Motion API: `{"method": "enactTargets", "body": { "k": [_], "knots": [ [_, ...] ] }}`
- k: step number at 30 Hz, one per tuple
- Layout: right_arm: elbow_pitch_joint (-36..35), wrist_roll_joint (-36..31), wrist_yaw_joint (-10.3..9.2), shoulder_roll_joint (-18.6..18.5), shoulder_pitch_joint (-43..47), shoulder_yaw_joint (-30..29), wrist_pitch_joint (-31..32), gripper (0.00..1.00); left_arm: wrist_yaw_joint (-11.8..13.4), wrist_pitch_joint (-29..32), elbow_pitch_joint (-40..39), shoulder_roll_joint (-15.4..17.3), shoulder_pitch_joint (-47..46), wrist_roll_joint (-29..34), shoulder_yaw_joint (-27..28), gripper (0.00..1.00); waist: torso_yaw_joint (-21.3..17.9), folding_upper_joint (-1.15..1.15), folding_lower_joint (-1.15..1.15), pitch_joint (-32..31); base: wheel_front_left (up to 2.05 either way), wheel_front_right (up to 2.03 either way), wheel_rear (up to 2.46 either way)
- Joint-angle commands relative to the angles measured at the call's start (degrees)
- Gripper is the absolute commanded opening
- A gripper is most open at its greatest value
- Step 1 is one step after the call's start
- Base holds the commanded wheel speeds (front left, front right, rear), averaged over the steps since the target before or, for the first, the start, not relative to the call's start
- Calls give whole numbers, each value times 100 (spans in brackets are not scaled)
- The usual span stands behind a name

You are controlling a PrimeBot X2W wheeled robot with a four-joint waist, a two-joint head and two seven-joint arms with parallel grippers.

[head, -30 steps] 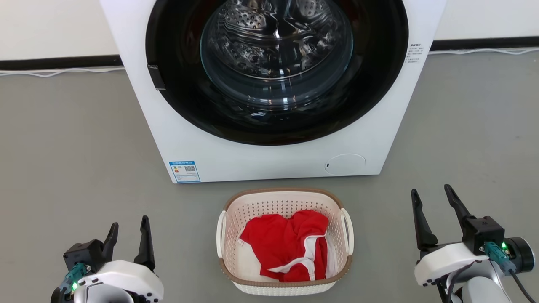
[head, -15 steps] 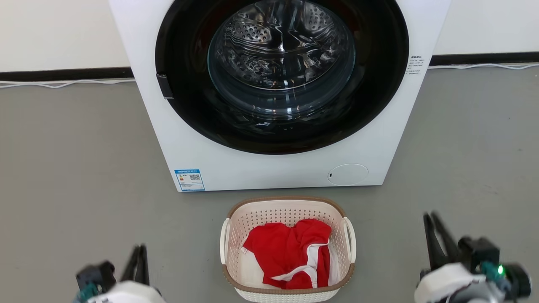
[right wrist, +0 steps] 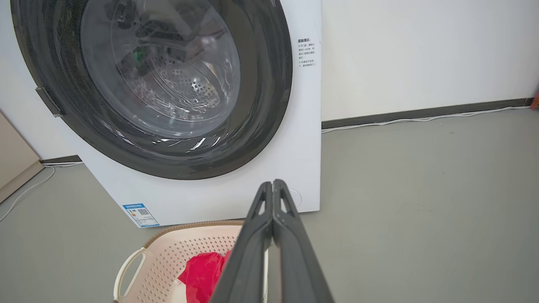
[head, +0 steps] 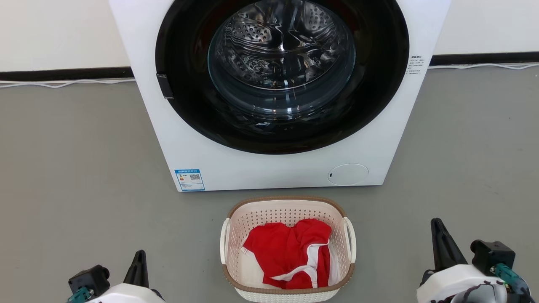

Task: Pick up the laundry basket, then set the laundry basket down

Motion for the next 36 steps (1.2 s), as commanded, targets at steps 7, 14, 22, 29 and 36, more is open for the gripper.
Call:
{"method": "enactTargets", "body": {
  "k": [7, 14, 22, 29, 36],
  "knots": [
    [-256, 627, 7, -54, -166, 48, 106, 0, -84, 107, -277, 46, -176, -478, 77, 0, 2, 0, -2, 3, 0, 0, 0],
    [-323, 1175, 9, -57, -157, 67, 216, 0, -115, 223, -376, 35, -174, -893, 102, 0, 3, 0, -2, 5, 0, 0, 0],
    [-395, 1800, 12, -60, -151, 84, 347, 0, -150, 357, -488, 22, -173, -1368, 132, 0, 4, 0, -2, 7, 0, 0, 0],
    [-456, 2347, 14, -63, -147, 98, 462, 0, -180, 475, -585, 11, -172, -1783, 159, 0, 6, 0, -2, 9, 0, 0, 0],
    [-527, 2972, 17, -66, -143, 114, 594, 0, -215, 610, -696, -2, -172, -2256, 190, 0, 7, 0, -2, 11, 0, 0, 0]
  ]
}}
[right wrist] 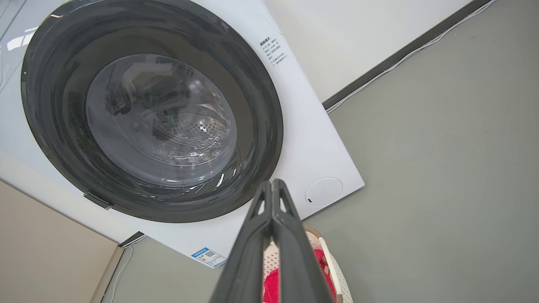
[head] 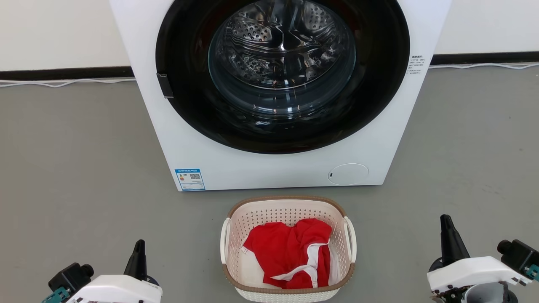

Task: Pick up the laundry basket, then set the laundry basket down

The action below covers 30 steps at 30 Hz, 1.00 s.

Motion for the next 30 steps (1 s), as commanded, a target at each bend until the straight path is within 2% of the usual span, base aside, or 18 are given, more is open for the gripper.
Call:
{"method": "enactTargets", "body": {
  "k": [1, 30],
  "knots": [
    [-210, 273, 18, -64, -156, 80, 87, 0, -67, 65, -205, 42, -172, -200, 105, 0, 0, 0, -1, 1, 0, 0, 0],
    [-455, 2456, 27, -75, -141, 136, 548, 0, -189, 537, -592, -3, -170, -1854, 214, 0, 5, 0, -1, 7, 0, 0, 0]
  ]
}}
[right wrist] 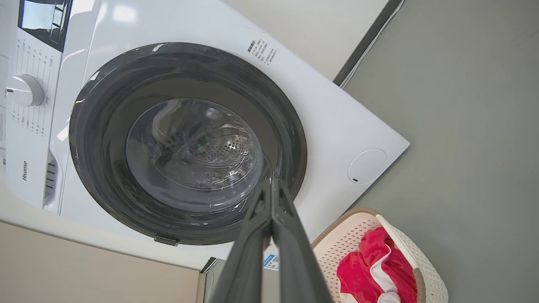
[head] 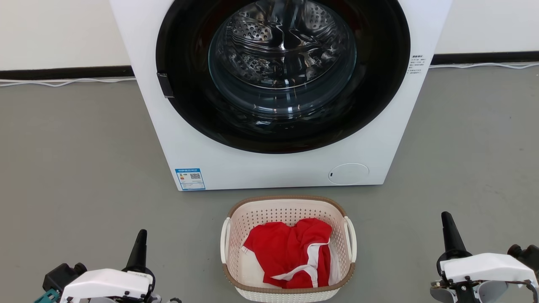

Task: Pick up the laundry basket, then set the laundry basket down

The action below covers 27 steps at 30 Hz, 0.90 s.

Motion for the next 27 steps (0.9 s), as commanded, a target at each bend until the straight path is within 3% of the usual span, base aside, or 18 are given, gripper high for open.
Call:
{"method": "enactTargets", "body": {
  "k": [1, 27],
  "knots": [
    [-210, 216, 28, -67, -143, 114, 66, 0, -51, 53, -210, 36, -170, -160, 134, 0, 0, 0, 0, 0, 0, 0, 0],
    [-430, 2169, 36, -77, -129, 164, 478, 0, -160, 475, -557, -4, -168, -1642, 230, 0, 5, 0, 0, 7, 0, 0, 0]
  ]
}}
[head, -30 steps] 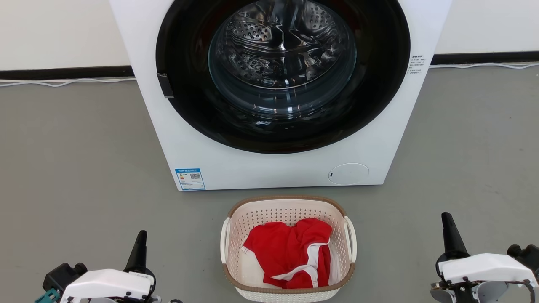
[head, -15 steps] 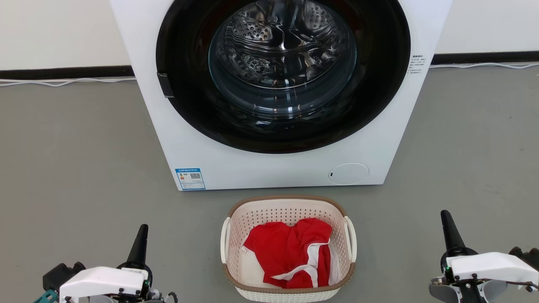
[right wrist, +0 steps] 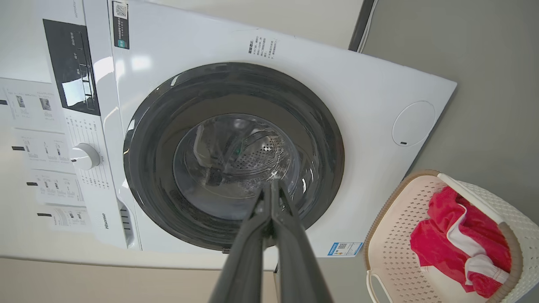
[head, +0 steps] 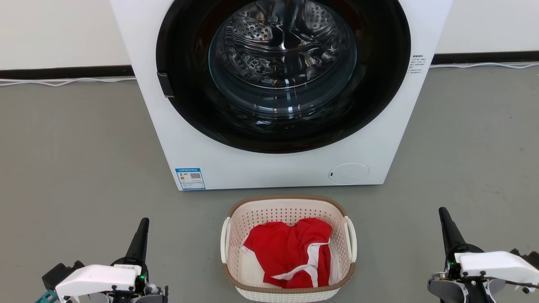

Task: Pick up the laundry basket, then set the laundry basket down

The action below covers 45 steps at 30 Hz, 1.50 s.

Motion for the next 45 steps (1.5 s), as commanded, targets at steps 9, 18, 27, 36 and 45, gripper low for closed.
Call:
{"method": "enactTargets", "body": {
  "k": [9, 18, 27, 36, 45],
  "knots": [
    [-268, 797, 39, -75, -127, 149, 183, 0, -93, 182, -314, 43, -168, -619, 195, 0, 2, 0, 0, 2, 0, 0, 0],
    [-347, 1501, 42, -79, -121, 167, 332, 0, -133, 333, -439, 28, -167, -1152, 229, 0, 3, 0, 0, 4, 0, 0, 0],
    [-355, 1567, 42, -80, -121, 169, 345, 0, -136, 347, -451, 27, -167, -1202, 232, 0, 3, 0, 0, 5, 0, 0, 0],
    [-355, 1567, 42, -80, -121, 169, 345, 0, -136, 347, -451, 27, -167, -1203, 232, 0, 3, 0, 0, 5, 0, 0, 0],
    [-355, 1567, 42, -80, -121, 169, 345, 0, -136, 347, -451, 27, -167, -1203, 232, 0, 3, 0, 0, 5, 0, 0, 0]
  ]
}}
